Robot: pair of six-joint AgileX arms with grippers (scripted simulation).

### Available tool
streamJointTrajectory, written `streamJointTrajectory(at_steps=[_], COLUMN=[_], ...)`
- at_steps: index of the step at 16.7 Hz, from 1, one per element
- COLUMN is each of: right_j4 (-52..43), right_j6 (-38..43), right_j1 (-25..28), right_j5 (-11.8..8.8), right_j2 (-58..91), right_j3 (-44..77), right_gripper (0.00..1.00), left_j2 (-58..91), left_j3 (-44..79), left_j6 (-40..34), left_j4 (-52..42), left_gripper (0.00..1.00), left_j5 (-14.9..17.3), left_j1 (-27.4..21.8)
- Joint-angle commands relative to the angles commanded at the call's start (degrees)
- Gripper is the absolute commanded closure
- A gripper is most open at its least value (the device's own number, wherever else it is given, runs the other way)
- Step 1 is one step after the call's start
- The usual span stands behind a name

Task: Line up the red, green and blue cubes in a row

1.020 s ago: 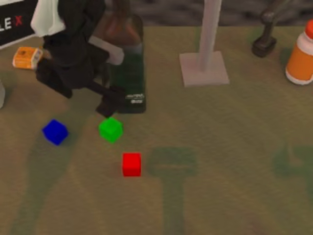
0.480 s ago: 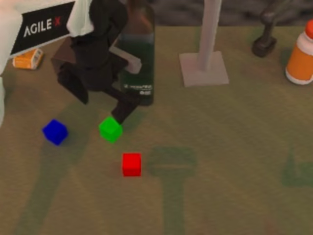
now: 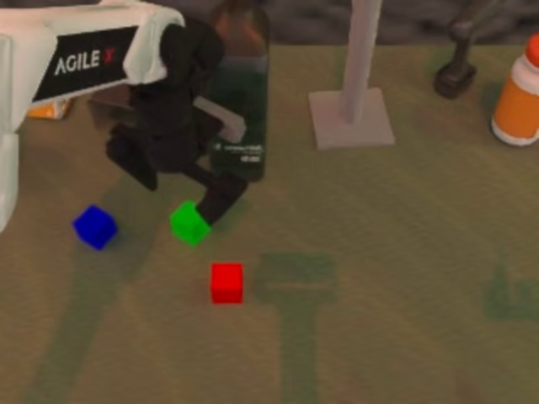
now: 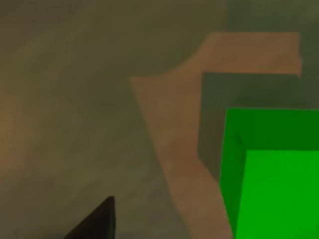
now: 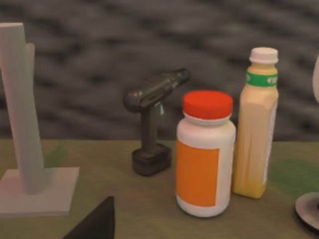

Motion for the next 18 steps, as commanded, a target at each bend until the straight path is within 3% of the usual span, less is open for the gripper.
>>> streamJointTrajectory(at_steps=[4,9,18], right_j4=[0.0,0.0,0.0], right_j6=[0.0,0.0,0.0], right_j1=[0.0,0.0,0.0], right_j5=[0.0,0.0,0.0], right_j2=[0.0,0.0,0.0], right_j3=[0.0,0.0,0.0], right_gripper=[0.00,0.00,0.00], left_j2=[3.1,3.6,3.6], left_j3=[-4.5,-5.2,-5.2], left_j6=[0.0,0.0,0.0], left_j4=[7.7,8.8,8.8], left_gripper=[0.00,0.00,0.68], left_j5=[0.0,0.0,0.0], left_j1=[0.0,0.0,0.0])
